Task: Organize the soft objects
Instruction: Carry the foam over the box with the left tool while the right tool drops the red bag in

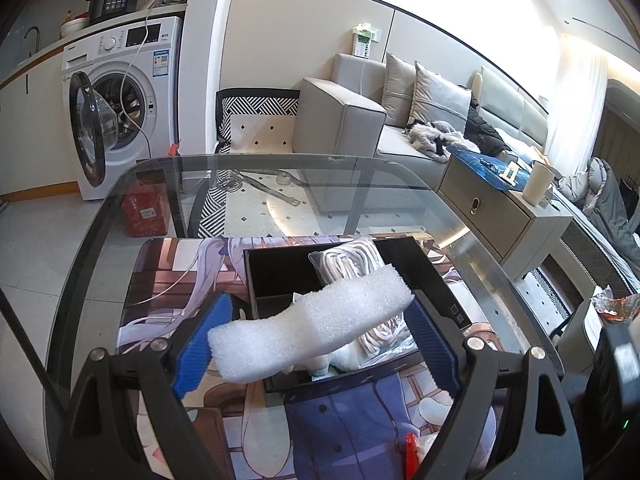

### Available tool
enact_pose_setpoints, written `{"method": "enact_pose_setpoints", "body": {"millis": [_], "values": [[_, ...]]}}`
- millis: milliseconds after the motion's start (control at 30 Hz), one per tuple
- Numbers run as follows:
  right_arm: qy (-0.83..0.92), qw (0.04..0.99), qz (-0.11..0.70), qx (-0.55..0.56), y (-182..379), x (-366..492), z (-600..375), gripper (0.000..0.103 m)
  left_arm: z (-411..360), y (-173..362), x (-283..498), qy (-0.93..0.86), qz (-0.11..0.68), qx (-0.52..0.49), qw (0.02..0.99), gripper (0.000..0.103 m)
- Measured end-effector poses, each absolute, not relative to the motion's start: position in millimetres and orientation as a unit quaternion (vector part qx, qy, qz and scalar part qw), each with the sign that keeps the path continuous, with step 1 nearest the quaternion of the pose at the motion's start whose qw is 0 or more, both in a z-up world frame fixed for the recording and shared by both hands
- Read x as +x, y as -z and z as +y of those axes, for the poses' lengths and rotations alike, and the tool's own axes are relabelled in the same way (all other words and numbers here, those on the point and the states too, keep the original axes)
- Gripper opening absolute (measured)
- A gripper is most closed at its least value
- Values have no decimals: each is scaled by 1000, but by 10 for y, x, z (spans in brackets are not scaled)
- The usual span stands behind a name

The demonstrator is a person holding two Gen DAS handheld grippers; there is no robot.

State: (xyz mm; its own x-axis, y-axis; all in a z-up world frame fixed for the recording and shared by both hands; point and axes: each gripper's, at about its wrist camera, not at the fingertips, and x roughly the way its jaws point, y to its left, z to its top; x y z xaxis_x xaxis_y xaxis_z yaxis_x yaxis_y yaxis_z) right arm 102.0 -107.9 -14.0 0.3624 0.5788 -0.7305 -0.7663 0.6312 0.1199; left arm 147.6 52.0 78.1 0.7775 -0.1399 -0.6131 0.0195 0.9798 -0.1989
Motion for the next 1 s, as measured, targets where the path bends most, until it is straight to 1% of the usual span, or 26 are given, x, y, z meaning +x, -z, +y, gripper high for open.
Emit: {"method": "enact_pose_setpoints", "body": {"millis": [233, 300, 333, 367, 600, 800, 1000], "values": [[-420, 797, 401, -162, 358, 896, -938, 75, 506, -777, 1478, 45, 333, -88, 938, 88], [-424, 797, 396, -169, 368, 880, -917, 70, 506, -774, 1484, 45, 333, -90, 938, 88], [-426, 797, 392, -171, 359, 878, -912, 62, 503, -775, 1477, 44, 332, -89, 938, 88], [-426, 799, 386, -175, 346, 867, -909, 51, 505, -773, 1479, 44, 332, -90, 938, 88], [-424, 811, 367, -167, 206, 933, -984, 50, 553, -734, 1491, 41, 332, -98, 937, 88], [-402, 846, 325, -130, -187, 1059, -1166, 50, 601, -742, 1500, 38, 329, -101, 938, 88], [-329, 888, 283, -154, -458, 1322, -1124, 50, 635, -738, 1521, 36, 329, -104, 938, 88]]}}
